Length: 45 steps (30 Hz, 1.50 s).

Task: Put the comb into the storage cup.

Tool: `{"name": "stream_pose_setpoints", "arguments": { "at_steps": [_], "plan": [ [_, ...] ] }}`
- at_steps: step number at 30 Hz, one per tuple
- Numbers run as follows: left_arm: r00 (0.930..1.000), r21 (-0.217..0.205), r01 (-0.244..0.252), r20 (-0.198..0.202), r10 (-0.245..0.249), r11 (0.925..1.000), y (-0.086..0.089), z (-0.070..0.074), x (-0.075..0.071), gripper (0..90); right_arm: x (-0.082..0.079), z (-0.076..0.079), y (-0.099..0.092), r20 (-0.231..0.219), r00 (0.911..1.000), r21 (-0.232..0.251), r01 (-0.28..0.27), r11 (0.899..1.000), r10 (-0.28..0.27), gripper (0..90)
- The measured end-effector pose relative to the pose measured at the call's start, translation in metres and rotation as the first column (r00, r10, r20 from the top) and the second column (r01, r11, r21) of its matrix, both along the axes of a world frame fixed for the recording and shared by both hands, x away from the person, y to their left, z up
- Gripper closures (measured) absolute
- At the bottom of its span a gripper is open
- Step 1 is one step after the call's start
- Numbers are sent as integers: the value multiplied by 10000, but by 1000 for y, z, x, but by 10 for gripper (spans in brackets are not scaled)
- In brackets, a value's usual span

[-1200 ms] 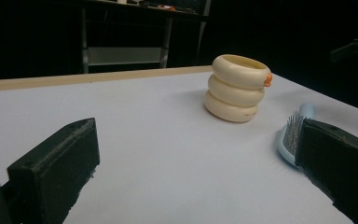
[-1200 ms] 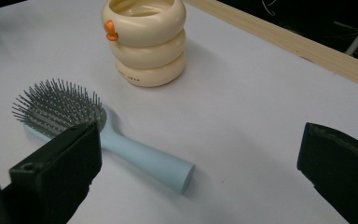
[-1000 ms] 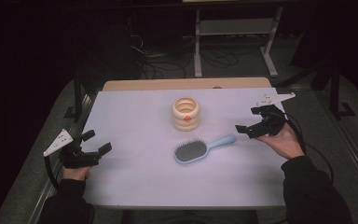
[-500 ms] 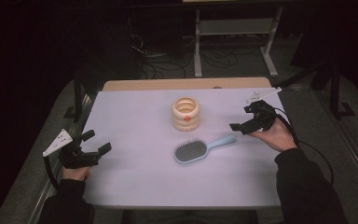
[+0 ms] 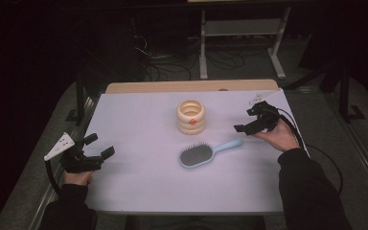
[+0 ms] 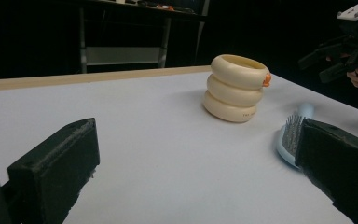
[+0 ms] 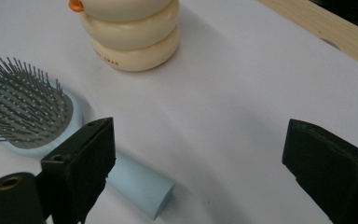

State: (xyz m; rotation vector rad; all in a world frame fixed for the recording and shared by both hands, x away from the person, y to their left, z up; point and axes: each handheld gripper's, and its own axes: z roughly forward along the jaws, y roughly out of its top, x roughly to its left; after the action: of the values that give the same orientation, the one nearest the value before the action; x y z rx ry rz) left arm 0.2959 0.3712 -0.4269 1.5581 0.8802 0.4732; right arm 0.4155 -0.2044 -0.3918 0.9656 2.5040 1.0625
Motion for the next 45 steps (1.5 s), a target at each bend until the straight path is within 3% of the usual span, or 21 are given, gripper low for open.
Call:
{"name": "stream_pose_setpoints", "arguments": {
  "at_steps": [20,25,31,32,33,39,45],
  "plan": [
    [10000,21,11,-34,-11,10000,0,0,1,0,12,-22,13,-620,9965,-748,-604,9954,558,183],
    [10000,-2,10,-49,-10,10000,0,-1,1,0,15,-26,15,-970,9924,-880,-845,9925,759,343],
    [10000,7,35,-40,-35,10000,0,-1,1,0,14,-28,18,-851,9928,-1205,-936,9883,837,553],
    [10000,7,35,-40,-35,10000,0,-1,1,0,14,-28,18,-851,9928,-1205,-936,9883,837,553],
    [10000,2,70,-2,-70,10000,0,0,1,0,15,-29,20,-905,9917,-1497,-1047,9832,918,670],
    [10000,-3,67,-9,-67,10000,0,0,0,0,15,-33,21,-1183,9883,-1784,-1163,9771,960,883],
    [10000,69,61,-21,-61,10000,0,0,1,0,17,-35,17,-1317,9889,-1396,-877,9863,693,886]
  ]
}}
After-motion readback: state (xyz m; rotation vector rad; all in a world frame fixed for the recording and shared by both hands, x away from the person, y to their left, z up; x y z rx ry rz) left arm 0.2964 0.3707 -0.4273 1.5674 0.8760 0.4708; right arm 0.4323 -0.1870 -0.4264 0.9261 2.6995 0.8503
